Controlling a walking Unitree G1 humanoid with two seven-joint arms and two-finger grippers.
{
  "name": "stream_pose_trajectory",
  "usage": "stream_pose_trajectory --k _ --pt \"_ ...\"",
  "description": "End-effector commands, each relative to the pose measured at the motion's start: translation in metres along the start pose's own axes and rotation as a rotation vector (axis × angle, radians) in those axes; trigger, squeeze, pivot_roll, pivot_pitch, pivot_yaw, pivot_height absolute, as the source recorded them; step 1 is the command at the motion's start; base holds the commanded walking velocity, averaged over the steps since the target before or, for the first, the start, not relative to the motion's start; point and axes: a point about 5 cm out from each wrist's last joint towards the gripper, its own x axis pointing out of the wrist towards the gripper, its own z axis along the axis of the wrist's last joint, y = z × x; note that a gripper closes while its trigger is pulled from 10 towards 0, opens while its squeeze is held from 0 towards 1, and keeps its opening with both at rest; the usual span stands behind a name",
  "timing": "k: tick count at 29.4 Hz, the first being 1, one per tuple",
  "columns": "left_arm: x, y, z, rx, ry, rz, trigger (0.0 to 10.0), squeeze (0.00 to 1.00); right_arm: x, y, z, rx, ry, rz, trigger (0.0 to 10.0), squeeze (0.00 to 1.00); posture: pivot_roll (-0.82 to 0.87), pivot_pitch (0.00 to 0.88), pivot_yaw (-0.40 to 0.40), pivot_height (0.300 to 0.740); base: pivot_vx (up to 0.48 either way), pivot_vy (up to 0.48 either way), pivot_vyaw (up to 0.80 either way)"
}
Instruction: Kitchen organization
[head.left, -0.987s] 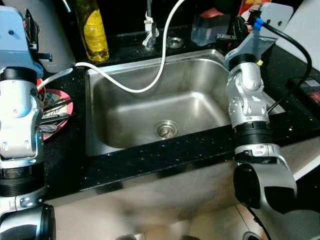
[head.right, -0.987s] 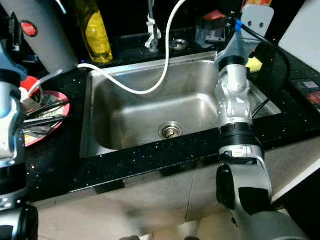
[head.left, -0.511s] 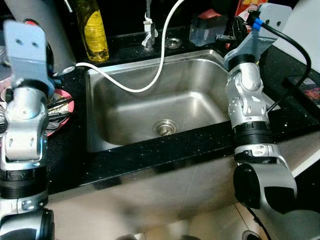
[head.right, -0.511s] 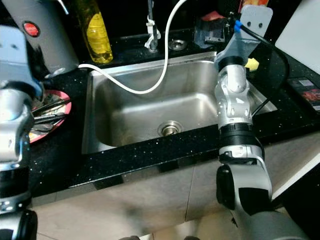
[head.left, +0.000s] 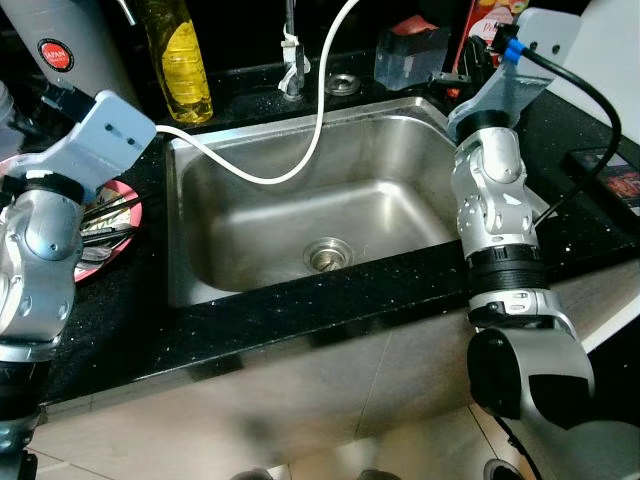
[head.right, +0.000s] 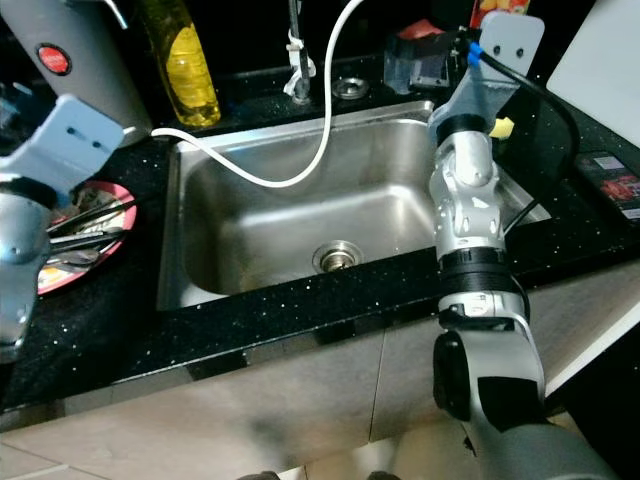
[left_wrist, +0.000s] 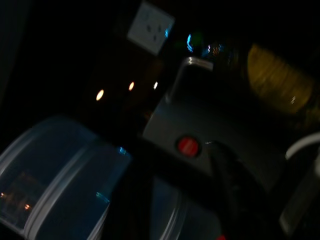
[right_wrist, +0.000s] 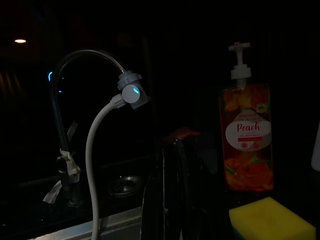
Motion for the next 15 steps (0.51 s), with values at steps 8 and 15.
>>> stream_pose_trajectory --k 8,15 --pt "-0.013 -0.033 0.006 -0.14 0.006 -0.268 10.0 1.0 0.001 0.007 -0.001 0.013 0.007 0.02 10.0 0.0 0.1 0.0 0.052 0.74 0.0 0.0 0.0" --pt "-0.005 -0.024 -0.03 -0.057 0.195 -0.205 10.0 0.95 -0.002 0.022 -0.002 0.049 0.027 0.16 10.0 0.0 0.09 0.0 0.056 0.74 0.0 0.0 0.0"
